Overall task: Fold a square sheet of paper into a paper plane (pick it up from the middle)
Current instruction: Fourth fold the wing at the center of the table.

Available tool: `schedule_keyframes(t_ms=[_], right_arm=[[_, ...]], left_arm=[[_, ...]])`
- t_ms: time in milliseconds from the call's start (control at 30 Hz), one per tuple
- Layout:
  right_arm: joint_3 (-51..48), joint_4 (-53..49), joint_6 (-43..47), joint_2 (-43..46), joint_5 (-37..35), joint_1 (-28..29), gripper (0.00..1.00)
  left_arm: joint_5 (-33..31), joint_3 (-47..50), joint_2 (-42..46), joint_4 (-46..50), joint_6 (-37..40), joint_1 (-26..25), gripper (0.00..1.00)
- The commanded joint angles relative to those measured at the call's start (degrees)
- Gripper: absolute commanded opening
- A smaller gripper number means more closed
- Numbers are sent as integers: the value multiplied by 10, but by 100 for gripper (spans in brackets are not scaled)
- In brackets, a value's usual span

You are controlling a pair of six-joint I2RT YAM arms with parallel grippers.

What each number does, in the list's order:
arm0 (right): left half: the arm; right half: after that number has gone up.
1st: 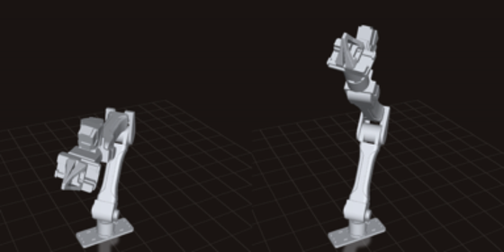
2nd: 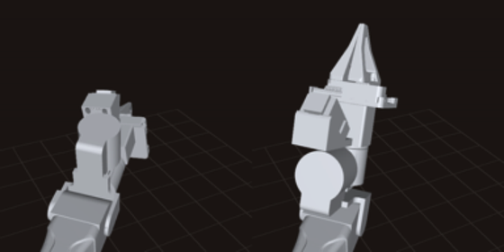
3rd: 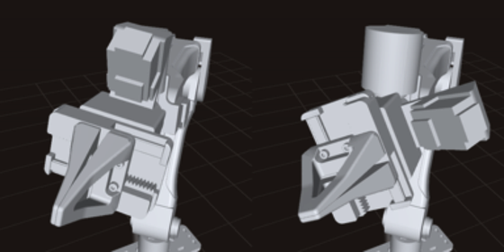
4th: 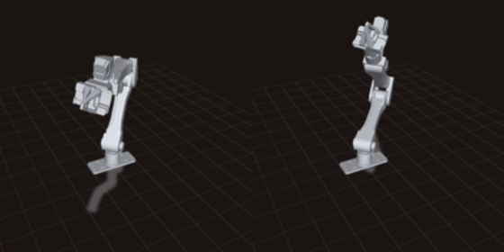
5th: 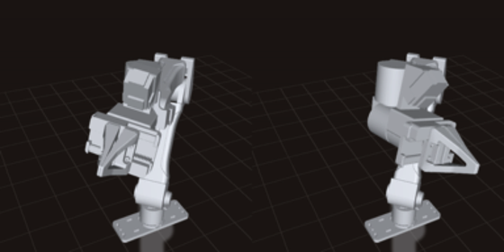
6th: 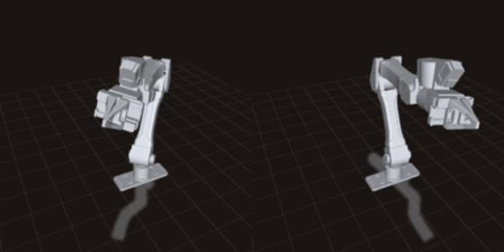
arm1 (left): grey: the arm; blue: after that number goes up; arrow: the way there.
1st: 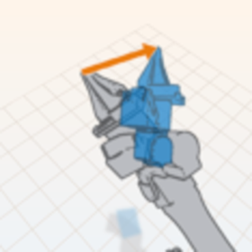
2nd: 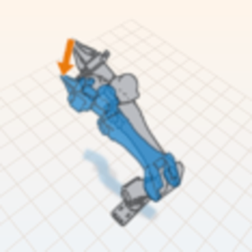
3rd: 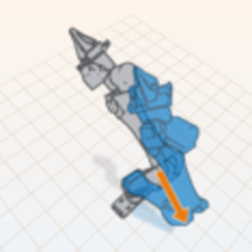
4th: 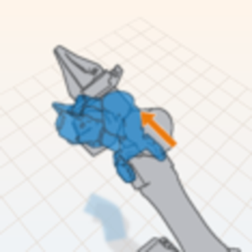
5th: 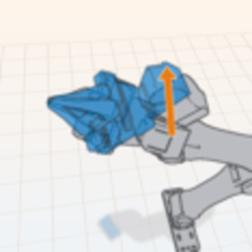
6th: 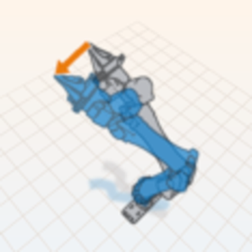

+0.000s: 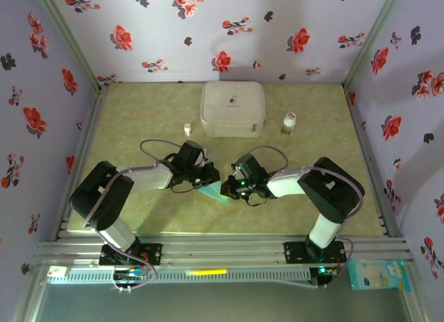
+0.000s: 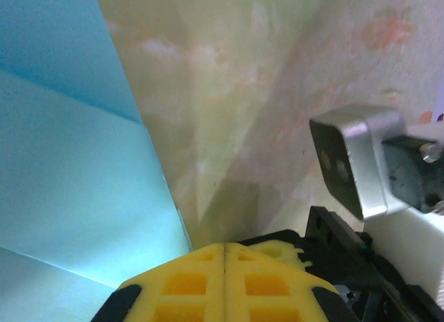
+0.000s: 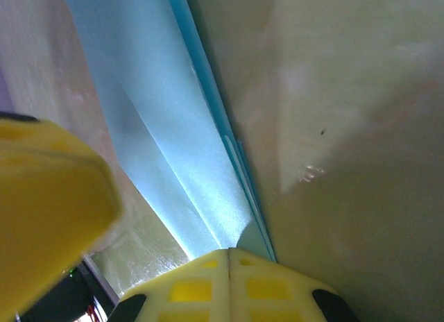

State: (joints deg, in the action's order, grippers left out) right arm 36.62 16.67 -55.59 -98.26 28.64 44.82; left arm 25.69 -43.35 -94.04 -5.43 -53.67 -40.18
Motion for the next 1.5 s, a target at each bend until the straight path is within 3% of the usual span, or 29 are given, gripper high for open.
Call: schedule_keyframes(t_ms=[0, 233, 500, 1233, 1467], right_arm=[[-21, -64, -4, -20, -28, -1, 0], [-25, -77, 0, -19, -35, -1, 0], [-24, -111, 16, -14, -48, 0, 0], [-24, -110, 26, -27, -39, 0, 0], [-23, -104, 26, -31, -33, 0, 0]], left_arm=[[-5, 18, -22, -15, -16, -4, 1], [-14, 21, -68, -14, -2, -3, 1], [-55, 11, -56, 31, 18, 11, 0], [-39, -30, -83, 59, 97, 176, 2], [-35, -63, -83, 103, 130, 201, 2]])
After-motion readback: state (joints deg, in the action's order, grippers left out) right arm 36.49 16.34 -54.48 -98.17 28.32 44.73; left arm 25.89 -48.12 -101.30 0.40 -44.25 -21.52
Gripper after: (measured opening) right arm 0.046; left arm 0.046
